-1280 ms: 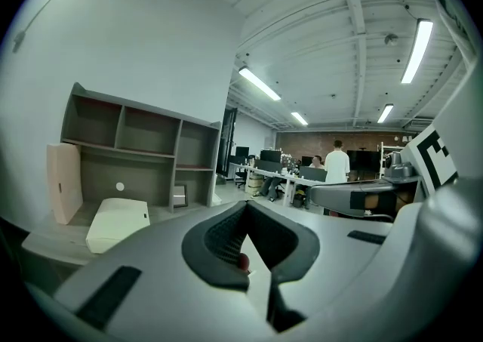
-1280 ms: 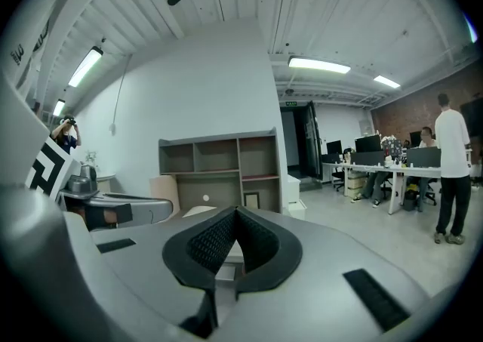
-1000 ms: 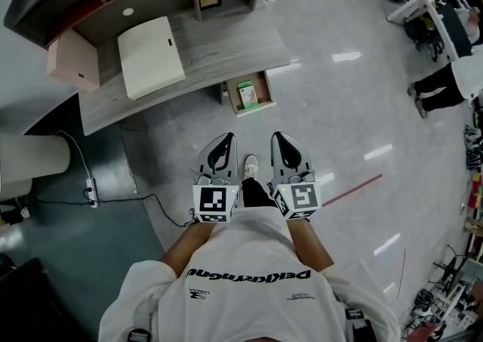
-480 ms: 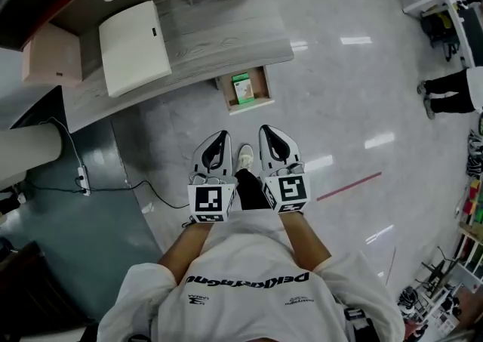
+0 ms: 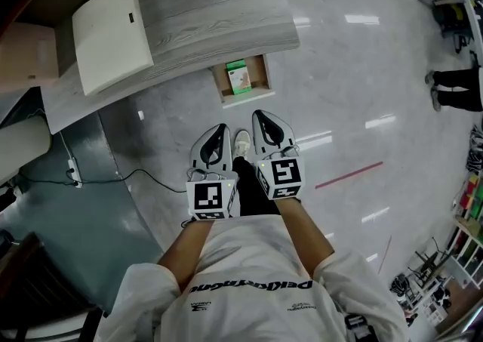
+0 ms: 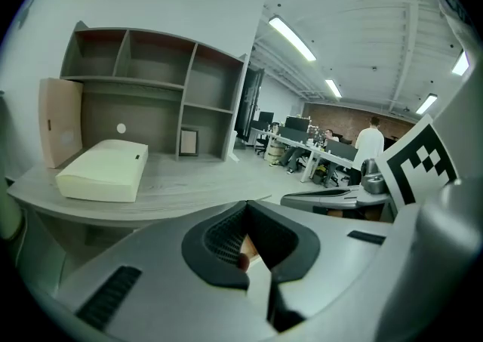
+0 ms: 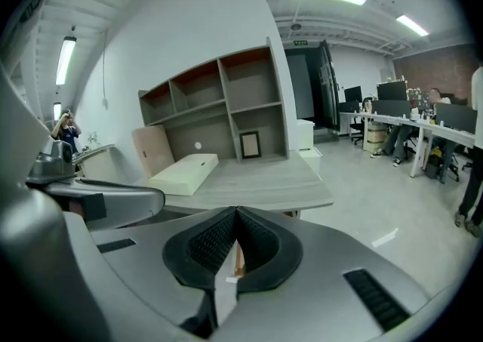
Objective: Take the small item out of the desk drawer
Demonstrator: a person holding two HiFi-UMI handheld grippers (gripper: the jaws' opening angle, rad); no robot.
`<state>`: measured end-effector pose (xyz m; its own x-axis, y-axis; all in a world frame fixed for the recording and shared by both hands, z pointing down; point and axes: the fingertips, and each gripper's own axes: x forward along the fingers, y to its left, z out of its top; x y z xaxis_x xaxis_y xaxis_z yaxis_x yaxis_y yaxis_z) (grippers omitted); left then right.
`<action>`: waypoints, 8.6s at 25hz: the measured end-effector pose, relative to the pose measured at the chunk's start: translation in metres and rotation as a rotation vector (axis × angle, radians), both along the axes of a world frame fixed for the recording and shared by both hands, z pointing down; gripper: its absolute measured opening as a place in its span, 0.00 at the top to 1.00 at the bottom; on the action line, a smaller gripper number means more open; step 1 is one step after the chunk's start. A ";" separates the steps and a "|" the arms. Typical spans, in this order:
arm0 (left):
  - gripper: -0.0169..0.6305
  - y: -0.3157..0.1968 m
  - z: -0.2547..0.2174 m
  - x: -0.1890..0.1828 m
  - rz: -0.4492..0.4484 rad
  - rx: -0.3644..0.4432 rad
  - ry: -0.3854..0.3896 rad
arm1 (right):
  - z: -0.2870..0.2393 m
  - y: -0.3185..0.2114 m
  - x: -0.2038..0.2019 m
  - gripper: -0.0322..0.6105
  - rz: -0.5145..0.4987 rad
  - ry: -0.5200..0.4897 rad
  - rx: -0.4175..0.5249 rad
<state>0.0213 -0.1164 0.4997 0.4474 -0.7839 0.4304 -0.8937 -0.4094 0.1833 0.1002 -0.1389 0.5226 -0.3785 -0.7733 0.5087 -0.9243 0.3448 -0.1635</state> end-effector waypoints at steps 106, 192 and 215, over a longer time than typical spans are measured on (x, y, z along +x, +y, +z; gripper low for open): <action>0.95 -0.038 0.150 -0.056 -0.221 -0.145 -0.026 | 0.295 -0.117 -0.007 0.44 0.065 0.224 -0.474; 0.95 0.060 -0.186 -0.080 0.012 0.296 -0.013 | -0.203 0.069 -0.036 0.43 0.109 0.017 0.251; 0.95 0.058 -0.185 -0.068 -0.005 0.285 -0.010 | -0.214 0.069 -0.019 0.44 0.102 0.010 0.285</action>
<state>-0.0463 -0.0587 0.3149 0.4404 -0.8761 0.1961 -0.8969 -0.4390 0.0527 0.0812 -0.0702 0.3084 -0.2873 -0.9193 0.2691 -0.9577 0.2804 -0.0646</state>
